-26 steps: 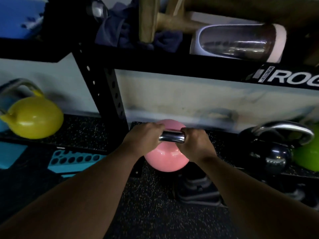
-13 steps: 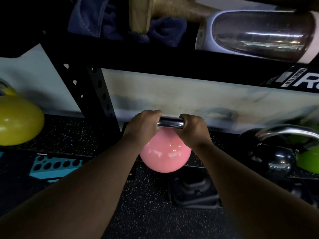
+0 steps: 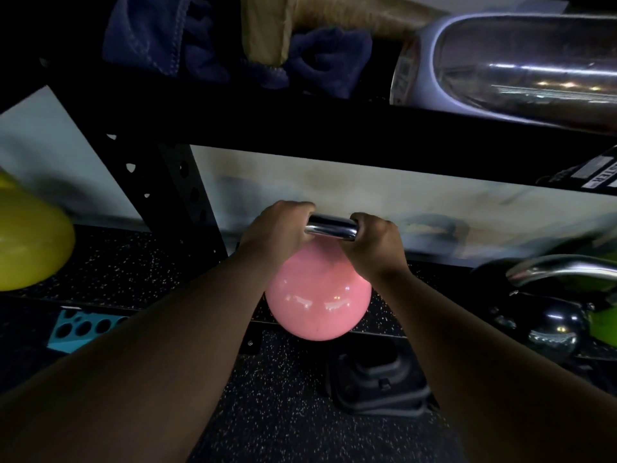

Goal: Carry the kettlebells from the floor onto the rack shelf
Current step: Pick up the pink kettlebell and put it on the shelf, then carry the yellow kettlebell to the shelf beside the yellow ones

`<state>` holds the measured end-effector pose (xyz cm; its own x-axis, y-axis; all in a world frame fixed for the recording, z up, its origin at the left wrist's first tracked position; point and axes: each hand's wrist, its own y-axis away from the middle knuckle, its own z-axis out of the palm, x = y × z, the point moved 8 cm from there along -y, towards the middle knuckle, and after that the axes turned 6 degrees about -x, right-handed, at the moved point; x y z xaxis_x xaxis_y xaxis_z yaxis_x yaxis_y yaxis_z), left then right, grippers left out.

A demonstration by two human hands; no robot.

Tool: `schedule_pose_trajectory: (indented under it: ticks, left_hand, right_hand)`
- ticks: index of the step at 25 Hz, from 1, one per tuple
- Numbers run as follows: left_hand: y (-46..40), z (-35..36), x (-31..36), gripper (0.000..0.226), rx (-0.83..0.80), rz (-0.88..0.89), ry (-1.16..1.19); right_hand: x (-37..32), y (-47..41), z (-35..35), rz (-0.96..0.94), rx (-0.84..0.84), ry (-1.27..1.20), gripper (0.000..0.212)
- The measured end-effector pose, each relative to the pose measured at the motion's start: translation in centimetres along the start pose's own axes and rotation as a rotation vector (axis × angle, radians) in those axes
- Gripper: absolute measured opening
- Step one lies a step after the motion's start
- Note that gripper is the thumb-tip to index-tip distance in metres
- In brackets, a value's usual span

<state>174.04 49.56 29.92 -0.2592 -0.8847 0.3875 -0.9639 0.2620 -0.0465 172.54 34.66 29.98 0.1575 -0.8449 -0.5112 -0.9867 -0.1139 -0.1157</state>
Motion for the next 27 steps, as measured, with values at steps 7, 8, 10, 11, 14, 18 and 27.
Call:
schedule_pose_trajectory:
  ticks: [7,8,10,11,14,18,27]
  left_hand:
    - [0.8,0.2,-0.2,0.020,0.034,-0.031,0.028]
    - [0.8,0.2,-0.3,0.019,0.037,-0.038,0.031]
    - [0.8,0.1,-0.4,0.019,0.041,-0.051,0.048]
    - [0.9,0.1,-0.3,0.020,0.036,-0.058,0.056]
    - [1.5,-0.3,-0.3,0.040,0.004,-0.128,0.139]
    - [5.9,-2.0,-2.6,0.068,0.033,-0.219,0.142]
    - [33.6,-1.5,-16.3,0.050,0.084,-0.715,0.191]
  right_hand:
    - [0.0,0.2,0.3,-0.053,-0.039,0.001,0.004]
    - [0.1,0.1,0.3,-0.056,-0.041,-0.002,0.005]
    - [0.0,0.2,0.5,-0.061,-0.069,-0.012,0.006]
    - [0.1,0.3,0.7,-0.051,-0.101,-0.022,0.007]
    - [0.0,0.3,0.8,-0.026,-0.263,0.016,0.038]
    - [-5.1,1.0,-1.9,-0.329,-0.148,0.209,0.071]
    - [-24.9,12.9,11.1,-0.848,-0.454,0.135,0.037]
